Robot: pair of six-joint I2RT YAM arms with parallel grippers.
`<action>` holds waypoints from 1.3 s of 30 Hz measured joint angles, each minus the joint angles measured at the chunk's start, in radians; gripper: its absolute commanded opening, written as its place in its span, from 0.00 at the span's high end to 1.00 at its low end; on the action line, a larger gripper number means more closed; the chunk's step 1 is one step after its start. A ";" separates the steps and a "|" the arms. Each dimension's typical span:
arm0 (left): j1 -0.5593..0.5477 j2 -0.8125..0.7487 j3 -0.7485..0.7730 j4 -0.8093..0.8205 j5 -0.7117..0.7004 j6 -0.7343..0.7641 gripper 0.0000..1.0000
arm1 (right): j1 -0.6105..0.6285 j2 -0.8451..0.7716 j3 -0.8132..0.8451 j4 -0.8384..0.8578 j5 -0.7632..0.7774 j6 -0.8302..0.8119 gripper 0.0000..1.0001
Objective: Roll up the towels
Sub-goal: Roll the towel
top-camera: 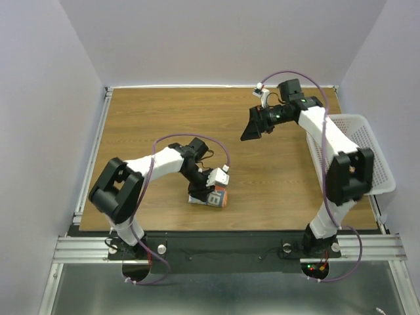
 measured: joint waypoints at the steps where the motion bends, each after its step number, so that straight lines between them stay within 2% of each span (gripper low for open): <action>1: 0.030 0.044 0.040 -0.043 0.039 0.008 0.76 | -0.002 -0.057 -0.027 0.005 0.018 0.003 0.00; 4: 0.091 0.143 0.116 -0.122 0.126 0.017 0.73 | 0.008 -0.263 -0.140 0.057 0.073 0.000 0.00; 6: 0.122 0.212 0.177 -0.192 0.179 0.025 0.72 | 0.015 -0.346 -0.183 0.069 0.086 -0.012 0.00; 10: 0.174 0.381 0.324 -0.351 0.271 0.050 0.70 | 0.063 -0.452 -0.267 0.092 0.156 -0.049 0.00; 13: 0.207 0.492 0.417 -0.461 0.330 0.060 0.70 | 0.174 -0.470 -0.325 0.099 0.246 -0.086 0.02; 20: 0.238 0.582 0.485 -0.561 0.388 0.061 0.69 | 0.532 -0.412 -0.385 0.106 0.492 -0.186 0.05; 26: 0.241 0.596 0.496 -0.579 0.393 0.063 0.68 | 0.706 -0.255 -0.387 0.184 0.663 -0.253 0.07; 30: 0.243 0.596 0.496 -0.580 0.392 0.066 0.68 | 0.753 -0.174 -0.399 0.243 0.717 -0.279 0.09; 36: 0.251 0.598 0.498 -0.584 0.393 0.069 0.65 | 0.792 -0.105 -0.432 0.315 0.758 -0.320 0.18; 39: 0.255 0.598 0.498 -0.587 0.391 0.072 0.63 | 0.803 -0.082 -0.451 0.351 0.779 -0.338 0.39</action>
